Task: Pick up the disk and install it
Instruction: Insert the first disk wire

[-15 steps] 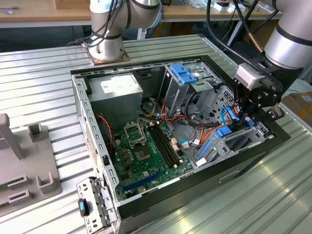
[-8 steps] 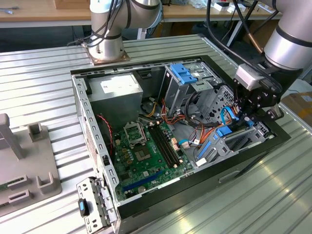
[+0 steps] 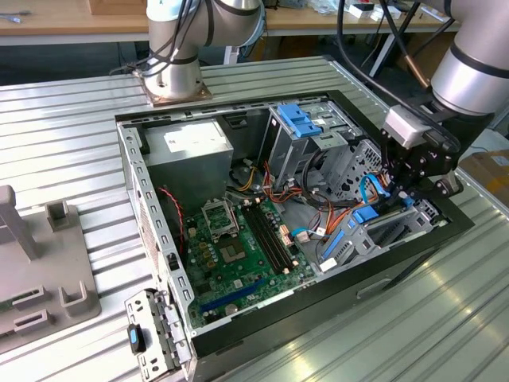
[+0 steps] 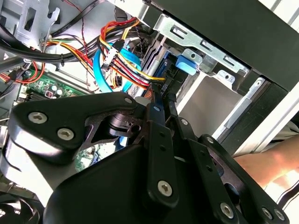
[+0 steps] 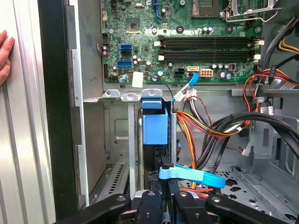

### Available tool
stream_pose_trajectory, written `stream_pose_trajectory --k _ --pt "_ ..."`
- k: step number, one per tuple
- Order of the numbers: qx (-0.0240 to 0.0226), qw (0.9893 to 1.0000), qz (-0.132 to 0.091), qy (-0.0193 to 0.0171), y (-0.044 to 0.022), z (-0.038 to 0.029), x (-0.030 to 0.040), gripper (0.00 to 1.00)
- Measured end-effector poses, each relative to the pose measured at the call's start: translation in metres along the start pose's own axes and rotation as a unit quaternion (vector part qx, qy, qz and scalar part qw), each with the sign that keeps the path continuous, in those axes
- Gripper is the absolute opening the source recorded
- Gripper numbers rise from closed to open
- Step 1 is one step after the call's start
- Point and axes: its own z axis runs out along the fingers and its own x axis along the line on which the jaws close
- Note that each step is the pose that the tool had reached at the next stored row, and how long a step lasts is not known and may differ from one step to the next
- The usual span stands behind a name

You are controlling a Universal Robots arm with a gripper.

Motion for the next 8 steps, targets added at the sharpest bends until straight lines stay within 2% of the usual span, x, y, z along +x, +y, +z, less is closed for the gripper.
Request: stream_pose_trajectory --k 7,8 --pt "0.0000 1.0000 0.000 0.0002 -0.0002 -0.0023 0.0022 0.17" --pt "0.0002 1.0000 0.000 -0.0006 0.0014 -0.0023 0.0025 0.17"
